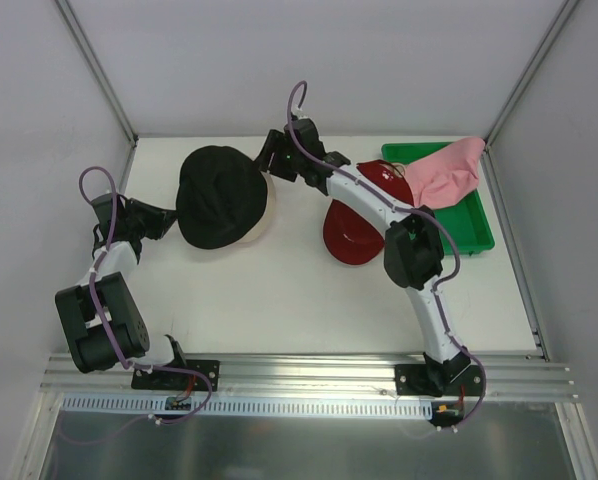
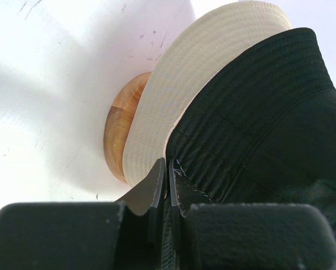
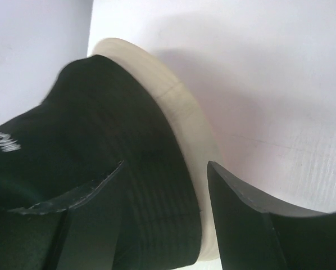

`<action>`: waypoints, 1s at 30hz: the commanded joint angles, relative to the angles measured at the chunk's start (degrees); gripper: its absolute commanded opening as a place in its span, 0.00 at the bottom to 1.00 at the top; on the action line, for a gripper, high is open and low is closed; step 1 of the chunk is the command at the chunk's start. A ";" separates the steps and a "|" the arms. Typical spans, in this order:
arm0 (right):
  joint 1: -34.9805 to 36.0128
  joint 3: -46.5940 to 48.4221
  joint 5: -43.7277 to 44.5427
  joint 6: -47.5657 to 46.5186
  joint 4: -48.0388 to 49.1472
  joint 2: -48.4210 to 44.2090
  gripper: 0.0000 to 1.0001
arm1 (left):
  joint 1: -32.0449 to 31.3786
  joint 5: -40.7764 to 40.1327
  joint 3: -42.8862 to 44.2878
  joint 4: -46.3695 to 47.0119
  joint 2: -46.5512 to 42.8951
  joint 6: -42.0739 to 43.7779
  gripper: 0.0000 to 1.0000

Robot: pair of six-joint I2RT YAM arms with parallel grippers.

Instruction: Stack the hats

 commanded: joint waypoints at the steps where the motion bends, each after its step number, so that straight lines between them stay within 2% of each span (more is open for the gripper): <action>1: -0.90 2.40 -3.62 3.54 1.46 1.39 0.62 | 0.15 -0.65 1.96 -0.75 0.39 0.00 0.00; 7: -1.16 -0.66 -6.53 6.79 7.52 2.10 0.62 | 0.06 -0.92 1.79 -0.66 0.91 0.00 0.00; 17: -1.08 -4.01 -7.32 8.02 10.34 0.26 0.61 | -0.02 -1.27 1.70 -0.66 1.35 0.26 0.00; 30: -0.90 -17.02 -7.85 14.00 21.85 -6.86 0.59 | -0.03 -1.62 1.44 -0.66 1.09 0.44 0.00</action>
